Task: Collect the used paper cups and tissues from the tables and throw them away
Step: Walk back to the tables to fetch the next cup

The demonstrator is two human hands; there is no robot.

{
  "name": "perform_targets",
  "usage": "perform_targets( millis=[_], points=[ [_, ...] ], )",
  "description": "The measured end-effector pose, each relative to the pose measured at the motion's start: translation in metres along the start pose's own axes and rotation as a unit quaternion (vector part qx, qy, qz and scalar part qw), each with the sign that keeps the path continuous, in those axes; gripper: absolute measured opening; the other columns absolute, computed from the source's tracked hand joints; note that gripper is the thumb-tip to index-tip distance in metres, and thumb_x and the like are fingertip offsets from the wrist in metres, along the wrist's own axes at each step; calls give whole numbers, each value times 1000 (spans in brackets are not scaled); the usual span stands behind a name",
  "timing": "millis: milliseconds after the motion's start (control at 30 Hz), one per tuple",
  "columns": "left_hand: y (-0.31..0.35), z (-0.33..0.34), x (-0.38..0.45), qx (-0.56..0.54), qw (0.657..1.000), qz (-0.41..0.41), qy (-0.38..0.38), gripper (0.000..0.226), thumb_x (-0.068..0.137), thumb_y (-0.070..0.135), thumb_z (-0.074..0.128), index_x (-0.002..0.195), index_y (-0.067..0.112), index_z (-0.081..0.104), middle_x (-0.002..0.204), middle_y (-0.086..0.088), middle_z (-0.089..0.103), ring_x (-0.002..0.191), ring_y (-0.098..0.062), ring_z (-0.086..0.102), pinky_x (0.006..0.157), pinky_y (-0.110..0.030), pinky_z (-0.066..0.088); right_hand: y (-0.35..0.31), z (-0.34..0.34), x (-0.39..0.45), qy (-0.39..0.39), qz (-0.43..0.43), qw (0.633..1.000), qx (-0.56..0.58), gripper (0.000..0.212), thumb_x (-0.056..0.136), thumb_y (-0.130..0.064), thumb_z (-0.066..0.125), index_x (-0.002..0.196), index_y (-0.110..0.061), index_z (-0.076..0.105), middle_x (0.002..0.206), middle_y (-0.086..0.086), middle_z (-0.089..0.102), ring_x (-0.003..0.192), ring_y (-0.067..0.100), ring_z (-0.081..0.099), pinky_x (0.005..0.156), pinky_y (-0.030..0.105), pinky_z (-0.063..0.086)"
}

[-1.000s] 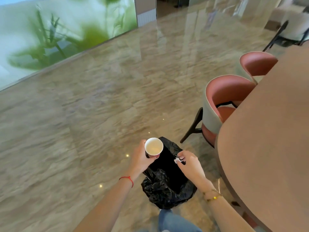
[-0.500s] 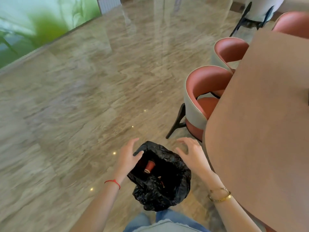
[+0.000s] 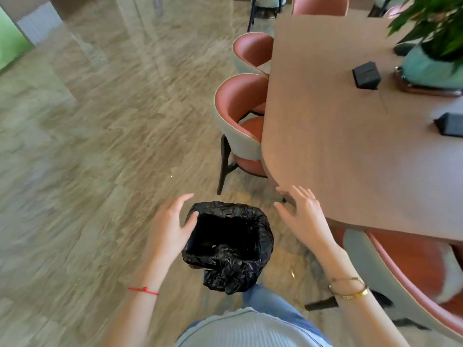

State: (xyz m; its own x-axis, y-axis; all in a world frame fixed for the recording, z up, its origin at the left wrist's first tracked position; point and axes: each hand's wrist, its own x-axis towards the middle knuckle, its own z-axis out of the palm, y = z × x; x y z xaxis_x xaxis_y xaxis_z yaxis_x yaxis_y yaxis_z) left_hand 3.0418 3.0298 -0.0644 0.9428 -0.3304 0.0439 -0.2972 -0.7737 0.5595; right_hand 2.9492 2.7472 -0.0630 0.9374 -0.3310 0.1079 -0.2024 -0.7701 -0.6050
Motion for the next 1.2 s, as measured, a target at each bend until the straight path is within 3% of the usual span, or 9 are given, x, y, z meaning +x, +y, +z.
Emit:
perform_targets(
  millis=[133,233,333,433,567,700,833,1033,1200],
  points=[
    [17,-2,-16,8,997,76,-21,38,91,36,62,128,31,56,82,2,65,44,-9,48,39,-16,33,4,-16,-67,55,62,997,-11,32,91,-32,60,122,-26,58,114,-11,60,108,11,48,87,25,40],
    [34,7,-25,-12,989,139,-54,38,91,32,64,128,28,58,122,8,64,96,-14,64,78,-15,44,7,-30,-117,97,117,988,-14,31,91,-30,61,121,-25,59,117,-12,60,111,8,47,88,21,35],
    [61,21,-37,-30,977,186,-97,38,91,32,63,128,27,58,127,16,57,108,-2,55,90,-13,36,12,-47,-166,134,174,976,-13,32,90,-27,63,122,-22,59,117,-9,61,114,11,48,90,20,36],
    [94,42,-52,-47,958,246,-141,37,92,34,61,129,29,56,125,22,53,112,13,42,95,-13,35,19,-65,-213,182,218,959,-13,33,89,-25,65,121,-20,60,119,-7,62,117,12,50,95,24,39],
    [152,74,-78,-65,923,322,-201,37,93,29,61,129,25,57,128,14,56,121,-3,49,102,-20,36,40,-87,-280,249,276,928,-21,31,86,-21,68,117,-19,62,113,-7,64,110,14,53,90,21,37],
    [217,109,-108,-83,890,378,-239,37,92,25,63,128,23,58,128,12,57,123,-5,49,103,-21,37,64,-109,-339,303,313,900,-17,30,83,-18,71,110,-26,61,101,-17,60,100,8,52,85,10,33],
    [300,159,-158,-96,853,432,-276,39,91,26,64,130,24,57,129,9,58,123,-8,51,105,-29,43,103,-151,-413,340,366,866,-30,29,83,-21,71,111,-26,62,105,-13,62,103,10,54,86,14,34],
    [420,231,-253,-127,805,489,-310,42,89,28,68,129,28,57,122,19,55,111,-3,57,95,-20,46,158,-226,-527,387,425,816,-66,28,84,-18,72,110,-19,64,105,-7,64,105,12,55,88,14,34],
    [503,277,-315,-139,762,528,-349,35,87,20,69,122,19,62,114,8,64,106,-8,58,91,-11,35,202,-272,-597,416,468,776,-78,28,84,-19,71,111,-18,63,105,-6,65,104,12,56,89,19,38]
  ],
)
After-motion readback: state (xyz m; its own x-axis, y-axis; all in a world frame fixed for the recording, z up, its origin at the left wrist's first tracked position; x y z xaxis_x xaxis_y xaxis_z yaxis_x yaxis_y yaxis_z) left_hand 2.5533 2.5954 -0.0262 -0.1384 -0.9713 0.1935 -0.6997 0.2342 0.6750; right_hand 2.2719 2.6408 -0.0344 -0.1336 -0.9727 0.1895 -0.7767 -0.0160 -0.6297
